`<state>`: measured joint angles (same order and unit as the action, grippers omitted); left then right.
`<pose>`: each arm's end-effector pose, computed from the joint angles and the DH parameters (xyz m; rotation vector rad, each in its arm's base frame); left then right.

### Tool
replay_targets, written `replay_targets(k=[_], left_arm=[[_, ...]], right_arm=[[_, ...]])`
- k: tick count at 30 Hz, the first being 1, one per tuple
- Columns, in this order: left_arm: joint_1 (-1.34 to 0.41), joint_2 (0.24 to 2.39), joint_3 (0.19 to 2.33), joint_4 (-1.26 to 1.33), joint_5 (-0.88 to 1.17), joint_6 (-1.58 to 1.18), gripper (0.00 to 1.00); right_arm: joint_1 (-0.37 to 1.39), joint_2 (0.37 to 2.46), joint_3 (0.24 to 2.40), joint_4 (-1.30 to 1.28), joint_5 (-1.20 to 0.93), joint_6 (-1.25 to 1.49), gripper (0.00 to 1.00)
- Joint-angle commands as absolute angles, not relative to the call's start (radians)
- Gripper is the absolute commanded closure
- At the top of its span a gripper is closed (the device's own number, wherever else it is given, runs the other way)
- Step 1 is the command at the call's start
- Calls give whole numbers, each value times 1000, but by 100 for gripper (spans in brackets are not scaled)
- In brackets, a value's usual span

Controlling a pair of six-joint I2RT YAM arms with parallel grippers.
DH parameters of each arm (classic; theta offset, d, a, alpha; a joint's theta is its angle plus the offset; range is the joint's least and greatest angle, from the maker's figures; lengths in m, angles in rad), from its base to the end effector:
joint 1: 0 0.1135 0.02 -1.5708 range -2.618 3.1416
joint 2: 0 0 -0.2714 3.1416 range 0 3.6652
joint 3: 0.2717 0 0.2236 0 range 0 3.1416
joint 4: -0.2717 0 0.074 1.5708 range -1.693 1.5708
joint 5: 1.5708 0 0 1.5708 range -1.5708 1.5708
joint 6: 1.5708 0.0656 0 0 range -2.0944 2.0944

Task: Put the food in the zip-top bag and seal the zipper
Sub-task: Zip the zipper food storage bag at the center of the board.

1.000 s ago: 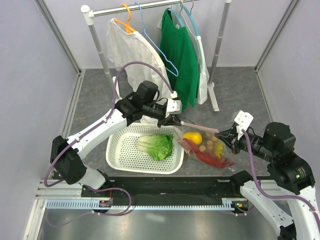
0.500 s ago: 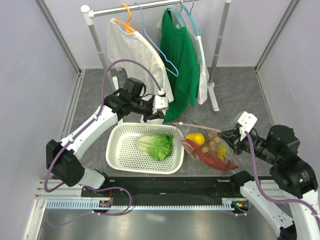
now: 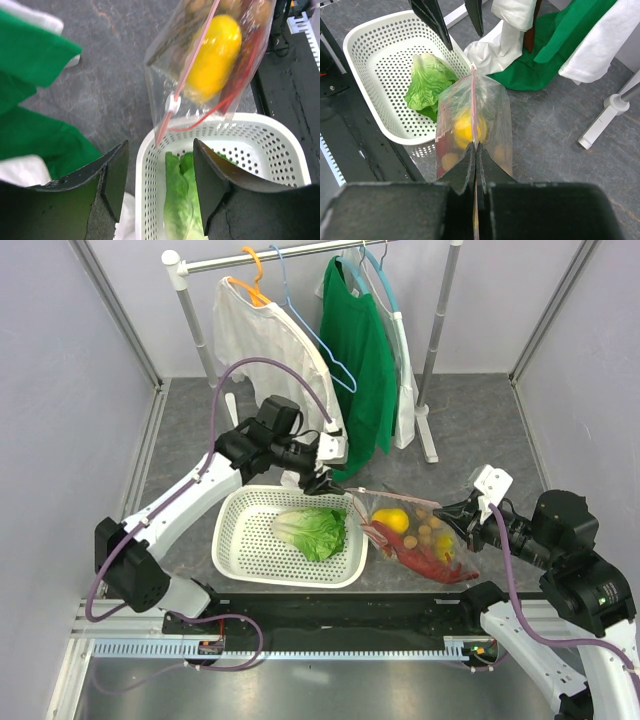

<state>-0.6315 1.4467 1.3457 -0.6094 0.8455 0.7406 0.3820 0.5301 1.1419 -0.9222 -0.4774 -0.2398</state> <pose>0.2098 -0.2143 0.3442 1.6632 1.3482 -0.8894 0.0386 0.0480 0.3832 -0.8796 1.6628 0.5456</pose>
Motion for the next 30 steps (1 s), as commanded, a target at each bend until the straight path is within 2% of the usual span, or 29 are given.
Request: replay_targets(k=[1, 6, 14, 17, 18, 21, 27, 30], left_arm=[[-698, 1453, 1345, -467, 824, 670, 40], [-756, 1428, 1264, -368, 755, 701, 41], [-770, 1471, 1266, -341, 733, 692, 46], [-770, 1479, 1264, -327, 742, 686, 57], [-770, 1483, 1266, -327, 745, 684, 69], [-770, 1493, 1267, -334, 738, 687, 83], [-740, 1488, 1253, -379, 735, 715, 97], [-697, 1479, 1240, -417, 742, 745, 98]], right_arm=[[380, 528, 1189, -873, -503, -250, 100], [380, 529, 1190, -876, -506, -255, 100], [380, 535, 1192, -876, -508, -262, 100], [380, 535, 1192, -876, -506, -262, 100], [380, 534, 1192, -876, -500, -261, 100], [380, 535, 1195, -876, -489, -259, 100], [380, 538, 1206, -885, -459, -256, 100], [380, 537, 1213, -888, -451, -258, 100]])
